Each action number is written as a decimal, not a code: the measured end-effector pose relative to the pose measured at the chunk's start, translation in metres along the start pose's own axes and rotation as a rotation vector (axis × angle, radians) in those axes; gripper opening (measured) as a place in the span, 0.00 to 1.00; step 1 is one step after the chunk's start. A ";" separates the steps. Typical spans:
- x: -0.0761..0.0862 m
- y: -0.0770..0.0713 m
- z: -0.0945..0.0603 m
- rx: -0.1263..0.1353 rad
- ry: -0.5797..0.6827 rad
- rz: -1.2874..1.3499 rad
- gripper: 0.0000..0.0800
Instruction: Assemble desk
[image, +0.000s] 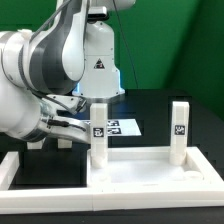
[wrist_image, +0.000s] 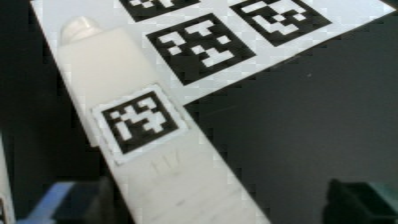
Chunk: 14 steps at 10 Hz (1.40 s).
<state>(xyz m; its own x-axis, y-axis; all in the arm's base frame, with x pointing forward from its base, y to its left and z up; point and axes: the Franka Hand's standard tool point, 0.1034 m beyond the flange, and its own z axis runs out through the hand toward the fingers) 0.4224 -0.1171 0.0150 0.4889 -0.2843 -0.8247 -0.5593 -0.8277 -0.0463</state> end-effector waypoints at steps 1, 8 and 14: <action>0.000 0.000 0.000 0.000 0.000 0.000 0.48; 0.000 0.000 0.000 0.000 0.000 0.000 0.35; -0.015 -0.001 -0.029 0.008 -0.001 -0.026 0.36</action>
Offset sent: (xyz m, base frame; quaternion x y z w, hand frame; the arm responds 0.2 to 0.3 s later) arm 0.0000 0.0000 0.0000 0.0000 0.0000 0.0000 1.0000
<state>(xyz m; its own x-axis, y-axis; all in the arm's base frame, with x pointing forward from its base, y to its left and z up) 0.4350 -0.1258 0.0441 0.5026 -0.2623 -0.8238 -0.5517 -0.8309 -0.0721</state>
